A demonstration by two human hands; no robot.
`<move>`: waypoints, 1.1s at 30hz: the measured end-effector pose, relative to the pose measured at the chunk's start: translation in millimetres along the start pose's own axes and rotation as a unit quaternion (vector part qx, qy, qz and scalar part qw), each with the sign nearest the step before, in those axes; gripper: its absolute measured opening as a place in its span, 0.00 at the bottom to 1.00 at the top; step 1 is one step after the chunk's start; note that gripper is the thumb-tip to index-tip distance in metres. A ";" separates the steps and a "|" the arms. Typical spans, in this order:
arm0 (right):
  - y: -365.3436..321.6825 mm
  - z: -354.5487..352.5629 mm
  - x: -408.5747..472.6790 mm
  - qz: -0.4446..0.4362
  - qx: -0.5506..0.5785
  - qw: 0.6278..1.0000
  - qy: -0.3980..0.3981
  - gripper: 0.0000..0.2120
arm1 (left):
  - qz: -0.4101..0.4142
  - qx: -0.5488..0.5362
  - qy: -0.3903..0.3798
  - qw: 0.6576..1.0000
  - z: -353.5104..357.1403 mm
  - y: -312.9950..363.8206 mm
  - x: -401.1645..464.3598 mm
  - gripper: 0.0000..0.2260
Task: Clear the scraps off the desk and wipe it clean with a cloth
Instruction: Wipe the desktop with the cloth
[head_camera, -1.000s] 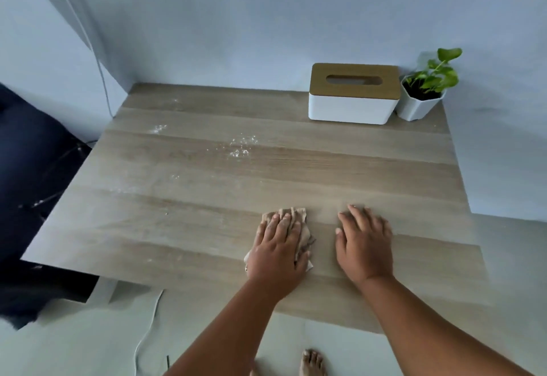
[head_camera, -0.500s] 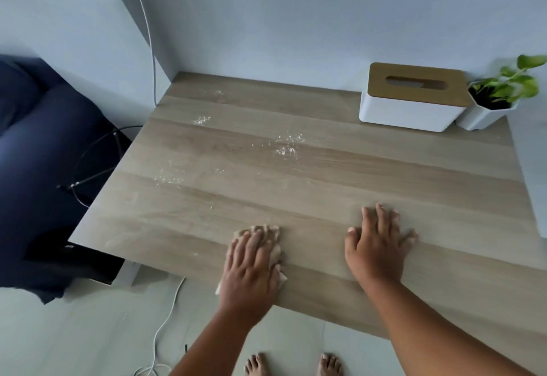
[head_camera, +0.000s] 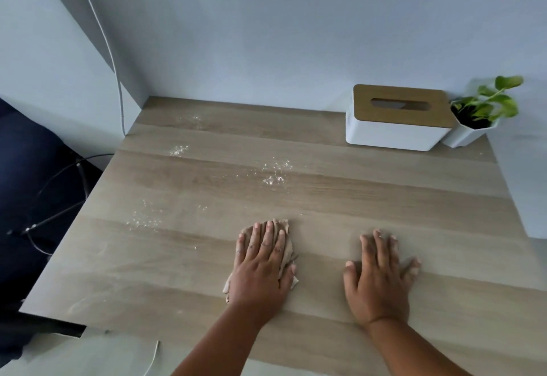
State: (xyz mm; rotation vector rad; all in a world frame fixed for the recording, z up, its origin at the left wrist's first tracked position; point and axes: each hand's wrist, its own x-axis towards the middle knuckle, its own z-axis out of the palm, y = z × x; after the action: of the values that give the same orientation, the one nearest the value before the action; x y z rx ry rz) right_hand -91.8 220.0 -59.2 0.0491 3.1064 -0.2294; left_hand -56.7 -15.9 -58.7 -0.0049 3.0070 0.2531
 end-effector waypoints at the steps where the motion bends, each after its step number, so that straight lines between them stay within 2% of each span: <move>1: 0.7 0.2 0.1 0.000 -0.006 1.000 -0.005 0.34 | 0.037 -0.006 0.002 0.999 2.7 6.5 -0.8 0.33; 4: 2.9 2.6 1.8 0.000 -0.019 1.000 -0.019 0.34 | 0.157 -0.009 0.008 0.987 9.2 11.3 -19.3 0.32; 6: 4.6 5.1 2.0 0.000 -0.020 0.999 -0.025 0.34 | 0.193 -0.011 0.021 0.981 13.2 -1.1 -36.1 0.33; 8: 5.4 6.7 1.6 -0.002 -0.021 0.999 -0.025 0.34 | 0.137 -0.025 0.045 0.989 11.7 -20.1 -47.1 0.32; 10: 5.7 7.6 1.7 -0.002 -0.021 1.000 -0.023 0.34 | 0.027 -0.033 0.062 0.997 5.3 -34.6 -43.4 0.31; 13: 6.1 6.7 1.5 -0.004 -0.021 0.999 -0.026 0.34 | -0.110 -0.041 0.050 0.992 -3.1 -29.9 -14.0 0.32; 16: 6.0 4.6 2.4 -0.004 -0.029 0.999 -0.035 0.34 | -0.150 -0.059 0.039 0.986 -7.0 -6.6 24.1 0.34; 19: 3.9 2.6 2.3 -0.003 -0.027 0.999 -0.031 0.35 | -0.093 -0.057 0.015 0.994 -5.9 16.5 51.8 0.34; 23: 3.1 1.3 1.7 -0.006 -0.025 0.999 -0.022 0.35 | 0.051 -0.039 -0.007 0.998 -1.7 43.9 61.8 0.33; 28: 2.4 -2.3 2.2 0.002 -0.030 0.998 -0.047 0.35 | 0.233 -0.016 0.004 0.972 4.6 7.8 35.6 0.30; 30: 2.2 -3.6 2.2 0.003 -0.027 0.998 -0.052 0.35 | 0.233 -0.021 0.019 0.972 5.2 -17.9 21.9 0.31; 33: 1.7 -3.9 1.8 0.003 -0.020 0.998 -0.052 0.35 | 0.110 -0.031 0.052 0.992 0.4 -50.3 16.0 0.31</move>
State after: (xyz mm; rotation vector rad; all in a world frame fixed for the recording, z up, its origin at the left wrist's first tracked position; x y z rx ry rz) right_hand -93.6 222.3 -55.7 0.0438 3.0057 -0.1626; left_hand -71.8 -65.4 -69.4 0.3181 3.1012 0.3774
